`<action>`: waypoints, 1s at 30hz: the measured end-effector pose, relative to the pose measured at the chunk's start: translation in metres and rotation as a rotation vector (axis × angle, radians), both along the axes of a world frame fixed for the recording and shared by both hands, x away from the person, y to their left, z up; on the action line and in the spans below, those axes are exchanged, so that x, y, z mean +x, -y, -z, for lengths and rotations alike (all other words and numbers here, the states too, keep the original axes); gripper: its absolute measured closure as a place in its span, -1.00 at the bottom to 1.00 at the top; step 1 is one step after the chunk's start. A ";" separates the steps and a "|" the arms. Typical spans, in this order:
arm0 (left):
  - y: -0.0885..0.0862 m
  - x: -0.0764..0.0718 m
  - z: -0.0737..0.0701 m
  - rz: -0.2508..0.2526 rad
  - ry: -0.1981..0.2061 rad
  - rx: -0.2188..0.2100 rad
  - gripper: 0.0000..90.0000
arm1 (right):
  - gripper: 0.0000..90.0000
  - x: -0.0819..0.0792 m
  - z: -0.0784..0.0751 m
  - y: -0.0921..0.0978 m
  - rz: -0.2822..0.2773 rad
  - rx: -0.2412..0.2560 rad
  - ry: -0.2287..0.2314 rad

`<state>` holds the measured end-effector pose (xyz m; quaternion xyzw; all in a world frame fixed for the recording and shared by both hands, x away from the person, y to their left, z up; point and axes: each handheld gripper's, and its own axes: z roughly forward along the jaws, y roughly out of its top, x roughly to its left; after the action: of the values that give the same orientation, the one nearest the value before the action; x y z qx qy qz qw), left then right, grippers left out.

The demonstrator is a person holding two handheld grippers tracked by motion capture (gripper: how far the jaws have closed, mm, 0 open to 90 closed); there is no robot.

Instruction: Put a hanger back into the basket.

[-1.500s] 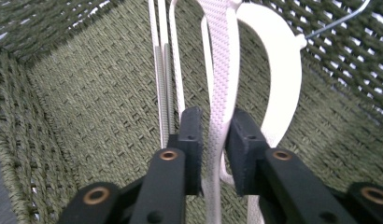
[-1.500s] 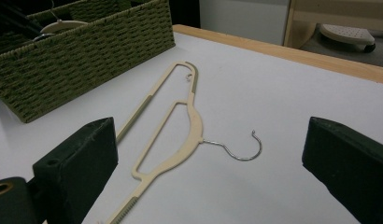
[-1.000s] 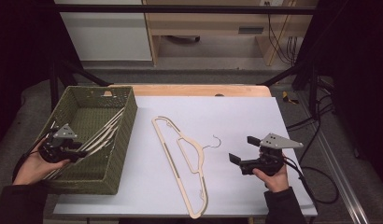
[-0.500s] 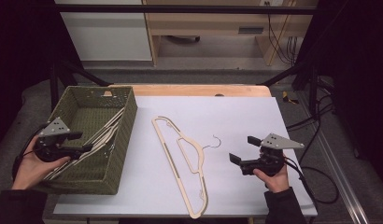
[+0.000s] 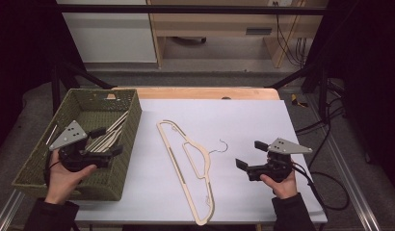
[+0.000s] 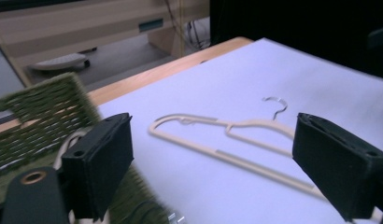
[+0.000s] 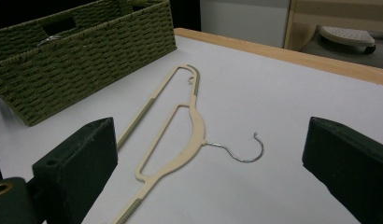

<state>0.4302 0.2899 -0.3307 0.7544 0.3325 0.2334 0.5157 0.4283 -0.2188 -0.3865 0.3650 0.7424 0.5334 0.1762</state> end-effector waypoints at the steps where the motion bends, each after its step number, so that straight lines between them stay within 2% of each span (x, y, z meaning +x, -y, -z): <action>1: 0.005 -0.001 0.000 0.003 0.005 -0.013 -0.75 | -0.92 0.000 0.001 0.000 -0.006 -0.003 -0.001; 7: 0.035 -0.005 0.003 0.031 0.026 -0.041 -0.80 | -0.91 0.000 0.001 -0.004 -0.013 -0.009 -0.001; 9: 0.044 -0.005 0.004 0.046 0.024 -0.047 -0.82 | -0.91 -0.001 0.002 -0.006 -0.013 -0.006 -0.004; 14: 0.064 -0.003 0.011 0.064 0.022 -0.095 -0.83 | -0.91 -0.002 0.002 -0.013 -0.028 -0.020 -0.003; 17: 0.074 -0.001 0.018 0.077 0.010 -0.101 -0.82 | -0.91 -0.004 0.002 -0.017 -0.038 -0.017 -0.010; 19: 0.081 0.000 0.023 0.085 -0.002 -0.076 -0.82 | -0.91 -0.004 0.004 -0.018 -0.045 -0.025 -0.012; 23: 0.090 0.004 0.031 0.111 -0.024 -0.061 -0.81 | -0.91 -0.003 0.008 -0.023 -0.048 -0.040 -0.027; 24: 0.093 0.006 0.032 0.116 -0.027 -0.046 -0.81 | -0.91 -0.003 0.008 -0.024 -0.048 -0.044 -0.030; 27: 0.104 0.015 0.037 0.131 -0.054 -0.033 -0.80 | -0.92 -0.002 0.010 -0.023 -0.042 -0.061 -0.032; 30: 0.118 0.025 0.042 0.139 -0.071 -0.005 -0.80 | -0.92 -0.003 0.009 -0.022 -0.038 -0.051 -0.023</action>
<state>0.4555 0.1721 -0.3727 0.7821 0.2982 0.1691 0.5205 0.4256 -0.1970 -0.3955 0.3523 0.7647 0.5133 0.1665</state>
